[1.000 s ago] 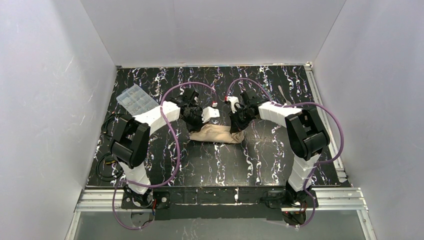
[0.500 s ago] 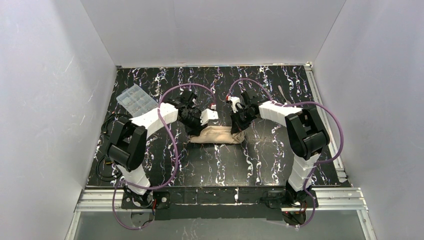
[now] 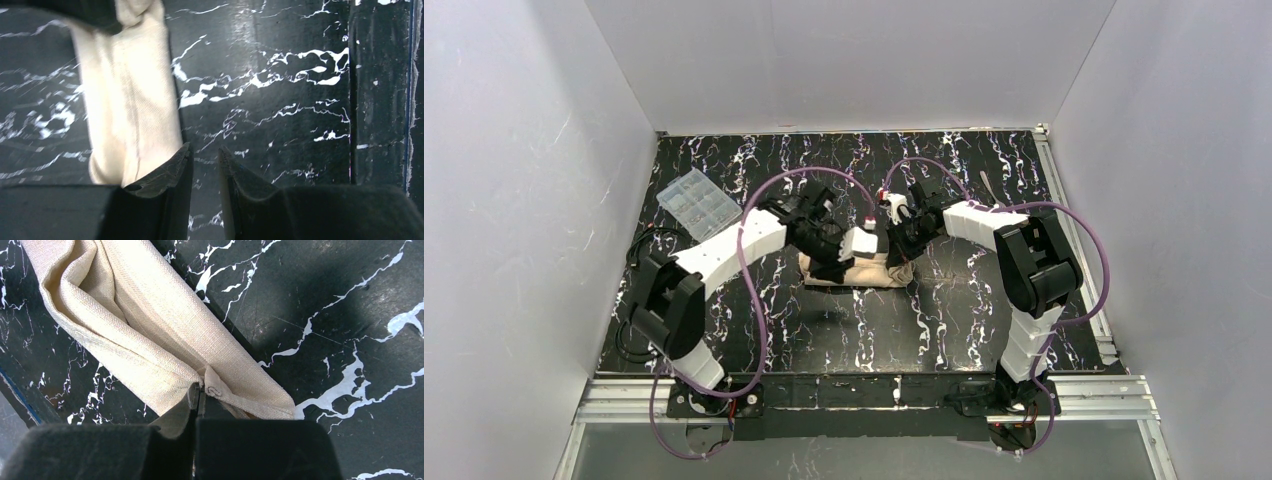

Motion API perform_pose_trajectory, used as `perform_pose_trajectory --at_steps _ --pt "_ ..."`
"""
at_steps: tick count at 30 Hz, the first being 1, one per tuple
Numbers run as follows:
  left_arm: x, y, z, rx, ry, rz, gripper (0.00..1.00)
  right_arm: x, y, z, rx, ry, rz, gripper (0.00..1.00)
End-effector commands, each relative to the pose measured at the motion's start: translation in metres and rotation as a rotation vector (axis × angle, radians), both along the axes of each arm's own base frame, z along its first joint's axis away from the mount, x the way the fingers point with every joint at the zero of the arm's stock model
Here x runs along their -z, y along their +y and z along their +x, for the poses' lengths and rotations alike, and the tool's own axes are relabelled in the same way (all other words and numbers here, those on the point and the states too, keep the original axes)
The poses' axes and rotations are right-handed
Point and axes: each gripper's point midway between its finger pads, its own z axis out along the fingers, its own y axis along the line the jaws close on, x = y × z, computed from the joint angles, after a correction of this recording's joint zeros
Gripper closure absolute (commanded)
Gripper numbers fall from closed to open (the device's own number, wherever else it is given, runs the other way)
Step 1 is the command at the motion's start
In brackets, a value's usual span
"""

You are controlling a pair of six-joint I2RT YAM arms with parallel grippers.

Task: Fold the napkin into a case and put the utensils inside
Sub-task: Fold the 2/3-rectangle-folded napkin at the center of the board.

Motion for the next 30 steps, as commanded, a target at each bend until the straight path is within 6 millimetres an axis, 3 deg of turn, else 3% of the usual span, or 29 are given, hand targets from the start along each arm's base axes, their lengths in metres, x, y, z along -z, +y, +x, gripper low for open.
perform_pose_trajectory --at_steps 1,5,11,18,25,30 --pt "0.025 -0.02 -0.01 0.047 0.043 0.026 0.77 0.014 -0.005 -0.013 -0.001 0.06 -0.027 0.99" --pt "0.046 -0.028 0.005 0.032 0.045 0.078 0.79 0.014 -0.005 -0.014 -0.005 0.061 -0.025 0.99" --pt "0.076 -0.018 0.032 -0.053 -0.017 0.167 0.83 0.01 -0.004 -0.015 -0.01 0.061 -0.017 0.99" --pt "0.063 -0.009 0.038 -0.14 0.02 0.116 0.87 0.01 -0.004 -0.018 -0.015 0.068 -0.008 0.99" --pt "0.065 -0.002 0.045 -0.217 0.113 0.105 0.87 0.011 -0.005 -0.02 -0.022 0.076 -0.007 0.99" --pt "0.046 -0.013 0.027 -0.139 0.23 0.012 0.87 0.008 -0.003 -0.02 -0.025 0.072 -0.002 0.99"
